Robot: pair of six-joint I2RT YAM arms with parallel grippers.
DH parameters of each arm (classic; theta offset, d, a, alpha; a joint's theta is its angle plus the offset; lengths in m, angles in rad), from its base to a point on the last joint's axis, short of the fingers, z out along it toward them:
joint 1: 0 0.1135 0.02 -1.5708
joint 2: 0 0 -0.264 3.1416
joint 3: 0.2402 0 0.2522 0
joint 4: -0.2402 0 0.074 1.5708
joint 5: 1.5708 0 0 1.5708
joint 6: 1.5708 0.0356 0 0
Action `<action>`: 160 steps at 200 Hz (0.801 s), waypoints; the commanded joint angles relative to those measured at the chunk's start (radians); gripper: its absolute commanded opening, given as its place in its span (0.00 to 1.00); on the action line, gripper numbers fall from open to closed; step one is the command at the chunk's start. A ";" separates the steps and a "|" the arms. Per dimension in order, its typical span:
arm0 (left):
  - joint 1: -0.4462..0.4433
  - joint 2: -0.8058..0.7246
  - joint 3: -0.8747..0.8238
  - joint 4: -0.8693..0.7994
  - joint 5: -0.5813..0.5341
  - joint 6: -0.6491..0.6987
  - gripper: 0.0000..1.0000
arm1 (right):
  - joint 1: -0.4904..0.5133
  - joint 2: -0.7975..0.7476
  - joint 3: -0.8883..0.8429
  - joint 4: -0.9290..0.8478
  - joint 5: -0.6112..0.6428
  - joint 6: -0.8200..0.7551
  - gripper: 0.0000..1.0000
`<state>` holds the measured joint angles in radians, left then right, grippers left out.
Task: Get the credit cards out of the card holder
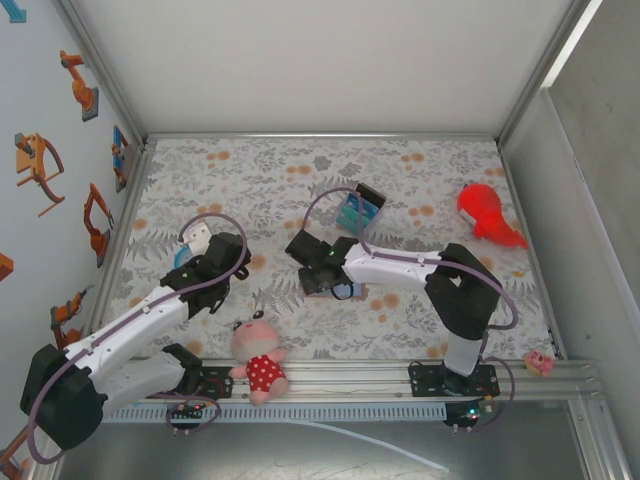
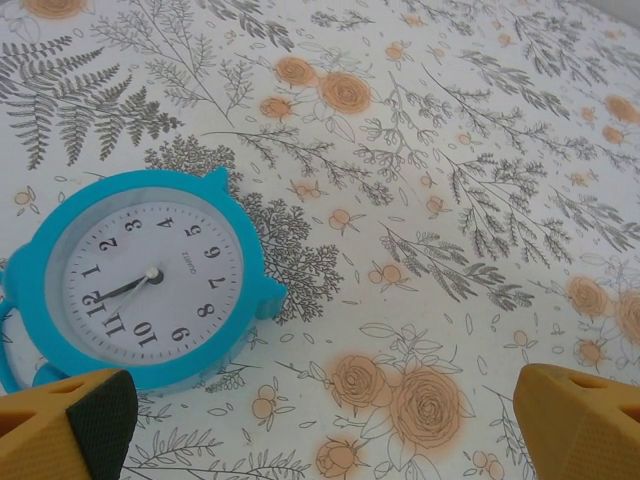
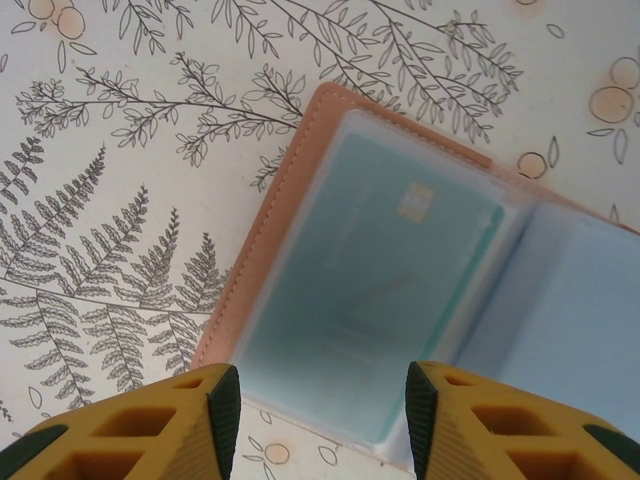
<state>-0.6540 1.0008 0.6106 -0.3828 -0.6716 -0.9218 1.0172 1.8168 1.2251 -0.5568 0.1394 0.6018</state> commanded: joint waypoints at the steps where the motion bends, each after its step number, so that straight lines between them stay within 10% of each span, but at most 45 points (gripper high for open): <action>1: 0.009 -0.025 -0.018 -0.039 -0.042 -0.031 0.97 | 0.005 0.023 0.034 -0.013 -0.007 -0.009 0.47; 160: 0.022 -0.021 -0.007 -0.109 -0.068 -0.035 0.97 | 0.005 0.106 0.049 -0.031 -0.012 -0.024 0.51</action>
<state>-0.6388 0.9791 0.5987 -0.4458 -0.7151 -0.9371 1.0172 1.9064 1.2747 -0.5716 0.1211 0.5789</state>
